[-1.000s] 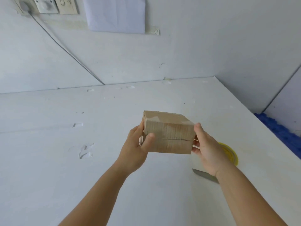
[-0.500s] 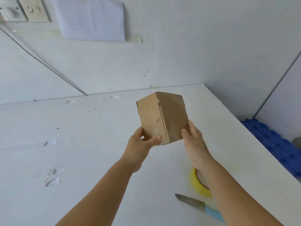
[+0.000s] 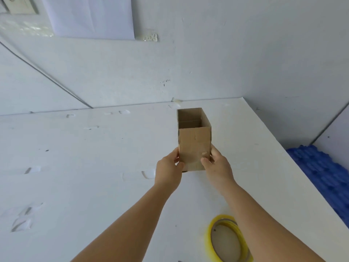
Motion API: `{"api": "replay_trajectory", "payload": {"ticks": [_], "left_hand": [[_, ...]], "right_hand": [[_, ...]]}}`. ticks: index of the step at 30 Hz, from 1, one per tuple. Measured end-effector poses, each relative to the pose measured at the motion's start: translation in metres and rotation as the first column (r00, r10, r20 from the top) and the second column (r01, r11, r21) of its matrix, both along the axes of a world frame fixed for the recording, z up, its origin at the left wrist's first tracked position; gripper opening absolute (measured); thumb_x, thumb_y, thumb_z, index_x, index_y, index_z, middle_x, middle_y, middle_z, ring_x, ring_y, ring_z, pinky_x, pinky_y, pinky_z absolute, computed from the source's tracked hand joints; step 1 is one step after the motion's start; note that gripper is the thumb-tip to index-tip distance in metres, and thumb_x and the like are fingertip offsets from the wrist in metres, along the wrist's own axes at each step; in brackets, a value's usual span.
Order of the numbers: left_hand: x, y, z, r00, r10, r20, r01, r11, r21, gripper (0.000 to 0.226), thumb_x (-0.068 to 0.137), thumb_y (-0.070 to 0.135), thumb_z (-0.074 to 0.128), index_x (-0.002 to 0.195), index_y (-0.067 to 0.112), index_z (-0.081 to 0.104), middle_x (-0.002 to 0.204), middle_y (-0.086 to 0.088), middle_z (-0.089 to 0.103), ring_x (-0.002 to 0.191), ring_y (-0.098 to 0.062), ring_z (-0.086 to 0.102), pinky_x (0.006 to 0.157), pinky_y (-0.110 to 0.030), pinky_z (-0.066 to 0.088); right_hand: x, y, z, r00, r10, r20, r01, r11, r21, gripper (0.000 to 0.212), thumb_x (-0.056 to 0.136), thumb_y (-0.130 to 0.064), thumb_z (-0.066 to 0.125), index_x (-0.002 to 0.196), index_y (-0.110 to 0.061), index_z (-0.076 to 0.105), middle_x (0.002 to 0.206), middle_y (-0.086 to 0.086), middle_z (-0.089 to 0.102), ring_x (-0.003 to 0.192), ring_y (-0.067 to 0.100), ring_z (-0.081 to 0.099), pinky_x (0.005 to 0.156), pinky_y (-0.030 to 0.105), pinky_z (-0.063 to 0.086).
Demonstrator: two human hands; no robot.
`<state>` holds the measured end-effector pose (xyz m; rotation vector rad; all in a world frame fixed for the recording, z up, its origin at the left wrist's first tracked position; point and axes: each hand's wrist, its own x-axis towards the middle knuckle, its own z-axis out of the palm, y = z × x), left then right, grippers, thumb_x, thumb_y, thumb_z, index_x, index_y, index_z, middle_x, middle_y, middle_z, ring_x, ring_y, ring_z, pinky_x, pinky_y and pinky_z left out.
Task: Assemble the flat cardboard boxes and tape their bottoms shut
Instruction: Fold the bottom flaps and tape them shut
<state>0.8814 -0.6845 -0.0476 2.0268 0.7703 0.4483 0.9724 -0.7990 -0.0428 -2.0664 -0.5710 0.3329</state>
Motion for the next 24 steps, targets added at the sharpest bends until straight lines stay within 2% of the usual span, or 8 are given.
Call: {"api": "replay_trajectory", "payload": {"ticks": [2,6,8,11,13,16,20,24], "left_hand": [[0.008,0.001,-0.008,1.000,0.018,-0.019,-0.018,1.000,0.026,0.045,0.089,0.006,0.044,0.122,0.031,0.060,0.102,0.013,0.065,0.093,-0.009,0.061,0.060,-0.004,0.040],[0.022,0.006,-0.016,0.995,0.050,-0.092,-0.040,0.994,0.101,0.034,0.090,0.009,0.042,0.109,0.026,0.064,0.089,0.005,0.067,0.081,-0.015,0.061,0.069,-0.026,0.051],[0.028,0.011,-0.021,0.992,0.059,-0.110,-0.045,0.991,0.124,0.032,0.089,0.008,0.041,0.105,0.024,0.063,0.083,0.003,0.065,0.074,-0.016,0.058,0.064,-0.027,0.050],[0.036,0.015,-0.023,0.989,0.051,-0.140,-0.031,0.990,0.139,0.034,0.089,0.008,0.040,0.110,0.022,0.063,0.081,0.004,0.062,0.070,-0.014,0.054,0.054,-0.020,0.040],[0.038,0.016,-0.022,0.984,0.017,-0.178,0.009,0.990,0.143,0.037,0.092,0.009,0.038,0.121,0.022,0.058,0.093,0.001,0.065,0.080,-0.017,0.058,0.062,-0.022,0.046],[0.034,0.014,-0.020,0.952,-0.091,-0.291,0.162,0.959,0.231,0.044,0.096,0.013,0.036,0.139,0.021,0.035,0.113,-0.004,0.060,0.090,-0.020,0.057,0.076,-0.032,0.050],[0.015,0.013,-0.021,0.881,-0.161,-0.446,0.297,0.920,0.255,0.065,0.097,0.019,0.042,0.150,0.021,0.006,0.154,0.003,0.025,0.123,-0.025,0.049,0.088,-0.034,0.043],[-0.012,0.010,-0.018,0.834,-0.161,-0.528,0.368,0.875,0.315,0.065,0.098,0.024,0.044,0.151,0.018,0.005,0.155,0.003,0.019,0.133,-0.024,0.037,0.094,-0.036,0.040]], "right_hand": [[0.009,0.001,-0.010,0.999,-0.031,0.028,0.032,0.999,-0.042,0.041,0.095,-0.024,0.046,0.136,-0.026,0.047,0.112,-0.002,0.065,0.101,0.018,0.059,0.079,0.030,0.049],[0.021,0.004,-0.025,0.995,-0.065,0.075,0.070,0.996,-0.057,0.031,0.093,-0.022,0.052,0.123,-0.020,0.058,0.102,0.000,0.069,0.092,0.018,0.061,0.071,0.025,0.042],[0.026,0.007,-0.028,0.994,-0.071,0.087,0.076,0.996,-0.053,0.031,0.092,-0.022,0.053,0.122,-0.019,0.059,0.104,0.000,0.069,0.089,0.016,0.059,0.071,0.024,0.041],[0.031,0.010,-0.030,0.995,-0.074,0.069,0.077,0.996,-0.033,0.032,0.092,-0.021,0.052,0.124,-0.018,0.059,0.106,0.001,0.069,0.095,0.020,0.061,0.073,0.025,0.042],[0.033,0.010,-0.030,0.995,-0.069,0.067,0.072,0.996,-0.049,0.033,0.093,-0.021,0.051,0.125,-0.016,0.058,0.109,0.003,0.068,0.101,0.023,0.061,0.073,0.024,0.040],[0.031,0.010,-0.027,0.997,-0.009,0.074,0.018,0.991,-0.132,0.039,0.098,-0.028,0.045,0.135,-0.017,0.047,0.122,0.005,0.063,0.111,0.026,0.058,0.081,0.027,0.043],[0.022,0.007,-0.025,0.994,0.101,0.032,-0.087,0.952,-0.294,0.042,0.096,-0.027,0.047,0.136,-0.019,0.036,0.127,0.006,0.055,0.113,0.027,0.055,0.088,0.034,0.046],[0.006,-0.003,-0.025,0.984,0.170,0.046,-0.128,0.870,-0.476,0.061,0.094,-0.026,0.050,0.144,-0.009,0.022,0.145,0.010,0.038,0.133,0.027,0.038,0.106,0.040,0.038]]}}
